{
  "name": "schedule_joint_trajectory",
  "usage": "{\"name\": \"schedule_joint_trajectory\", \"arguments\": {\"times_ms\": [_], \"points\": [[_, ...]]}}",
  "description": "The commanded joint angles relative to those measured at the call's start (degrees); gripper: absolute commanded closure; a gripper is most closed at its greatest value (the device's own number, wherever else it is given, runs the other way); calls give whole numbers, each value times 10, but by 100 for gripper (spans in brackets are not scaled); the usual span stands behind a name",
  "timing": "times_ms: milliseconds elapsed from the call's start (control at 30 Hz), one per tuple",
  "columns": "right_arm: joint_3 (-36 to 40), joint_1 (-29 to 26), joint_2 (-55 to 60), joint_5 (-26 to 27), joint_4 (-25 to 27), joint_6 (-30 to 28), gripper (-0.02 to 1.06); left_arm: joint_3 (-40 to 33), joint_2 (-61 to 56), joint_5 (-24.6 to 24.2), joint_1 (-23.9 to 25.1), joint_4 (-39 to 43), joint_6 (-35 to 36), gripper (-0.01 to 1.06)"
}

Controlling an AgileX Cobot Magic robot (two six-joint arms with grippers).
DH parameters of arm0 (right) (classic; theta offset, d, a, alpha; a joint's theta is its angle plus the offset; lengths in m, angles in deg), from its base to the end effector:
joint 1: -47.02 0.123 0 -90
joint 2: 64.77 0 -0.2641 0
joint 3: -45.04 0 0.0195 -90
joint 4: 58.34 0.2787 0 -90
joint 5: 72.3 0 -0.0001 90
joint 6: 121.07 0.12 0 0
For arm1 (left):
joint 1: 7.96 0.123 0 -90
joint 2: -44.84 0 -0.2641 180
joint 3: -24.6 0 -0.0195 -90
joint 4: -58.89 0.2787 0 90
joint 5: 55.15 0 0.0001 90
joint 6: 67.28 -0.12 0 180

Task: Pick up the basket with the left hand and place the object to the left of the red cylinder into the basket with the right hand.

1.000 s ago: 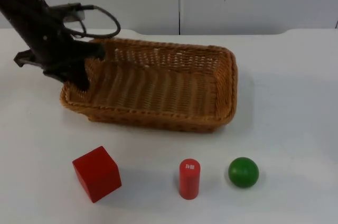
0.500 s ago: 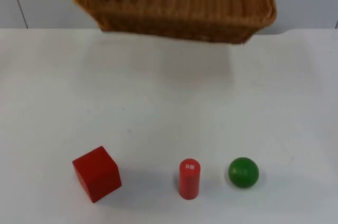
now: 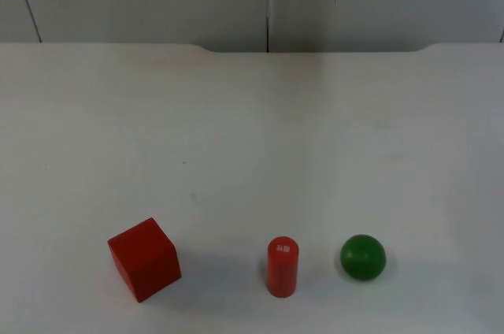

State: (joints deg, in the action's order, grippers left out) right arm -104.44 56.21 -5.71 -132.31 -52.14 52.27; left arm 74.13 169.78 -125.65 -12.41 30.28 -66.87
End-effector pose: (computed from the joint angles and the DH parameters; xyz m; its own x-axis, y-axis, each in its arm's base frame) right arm 0.1990 0.0436 0.2681 -0.8357 -0.1977 -0.5124 -0.2582 0.9648 0.0489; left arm 0.4741 -0.0912 0.3425 -0.8496 -0.1005 -0.5177 0.1823 0.8652 -0.4671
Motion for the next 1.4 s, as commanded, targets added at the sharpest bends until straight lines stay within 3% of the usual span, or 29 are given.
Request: {"name": "schedule_joint_trajectory", "arguments": {"times_ms": [0, 67, 133, 167, 233, 267, 467, 500, 633, 833, 1033, 1167, 1367], "points": [[0, 32, 16, 8, -15, 16, -1, 4, -6, 5, -3, -31, 11, 105], [0, 106, 55, 40, -40, 59, -1, 4, -6, 5, -3, -37, 11, 105], [0, 123, 66, 49, -48, 67, -1, 4, -6, 5, -3, -37, 13, 105], [0, 157, 89, 66, -62, 82, -1, 4, -6, 5, -3, -38, 14, 105], [0, 233, 151, 141, -98, 132, -1, 4, -6, 5, -3, -47, 15, 105], [0, 233, 151, 141, -98, 132, -1, 4, -6, 5, -3, -47, 15, 105], [-1, 351, 303, 350, -103, 150, -1, 4, -6, 5, -3, -75, 20, 105], [-1, 351, 303, 350, -103, 150, -1, 4, -6, 5, -3, -75, 20, 105], [-17, 392, 400, 445, -103, 148, -1, 4, -6, 5, -3, -72, 27, 105], [-96, 430, 493, 448, -103, 144, -1, 4, -6, 5, -3, -54, 35, 105], [-242, 461, 623, 446, -102, 146, -1, 4, -6, 5, -3, -48, 35, 105], [-348, 471, 717, 403, -94, 146, -1, 4, -6, 5, -3, -43, 35, 105], [-446, 473, 802, 369, -86, 150, -1, 4, -6, 5, -3, -23, 35, 105]]}}
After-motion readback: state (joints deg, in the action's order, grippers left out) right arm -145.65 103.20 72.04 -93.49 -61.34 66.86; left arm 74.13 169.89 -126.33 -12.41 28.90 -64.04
